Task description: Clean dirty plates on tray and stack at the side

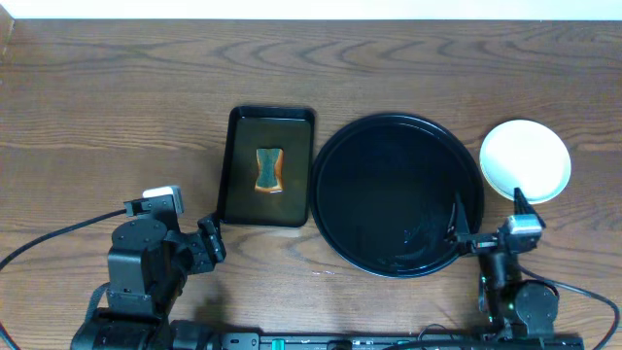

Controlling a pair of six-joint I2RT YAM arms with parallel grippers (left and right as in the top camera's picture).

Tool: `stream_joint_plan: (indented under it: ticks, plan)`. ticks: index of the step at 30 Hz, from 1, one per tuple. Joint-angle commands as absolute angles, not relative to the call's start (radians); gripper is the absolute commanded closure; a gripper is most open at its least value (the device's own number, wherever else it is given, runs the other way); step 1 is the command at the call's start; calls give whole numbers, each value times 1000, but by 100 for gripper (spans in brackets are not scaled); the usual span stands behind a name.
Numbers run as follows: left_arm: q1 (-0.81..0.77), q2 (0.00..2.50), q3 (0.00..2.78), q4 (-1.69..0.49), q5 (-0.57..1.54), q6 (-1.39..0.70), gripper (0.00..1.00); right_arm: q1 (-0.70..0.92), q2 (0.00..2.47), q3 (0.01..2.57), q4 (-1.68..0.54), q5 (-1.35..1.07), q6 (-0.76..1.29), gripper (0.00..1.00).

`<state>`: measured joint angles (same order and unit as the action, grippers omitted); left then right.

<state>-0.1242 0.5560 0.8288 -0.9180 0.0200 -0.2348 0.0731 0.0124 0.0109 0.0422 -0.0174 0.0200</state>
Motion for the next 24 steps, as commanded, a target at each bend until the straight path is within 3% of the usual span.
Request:
stream_joint_plan:
  ticks: [1, 24]
  plan:
    - [-121, 555, 822, -919, 22, -219, 22, 60, 6, 5, -62, -37, -51, 1]
    - [-121, 555, 822, -919, 22, -219, 21, 59, 6, 5, -72, -44, -50, 1]
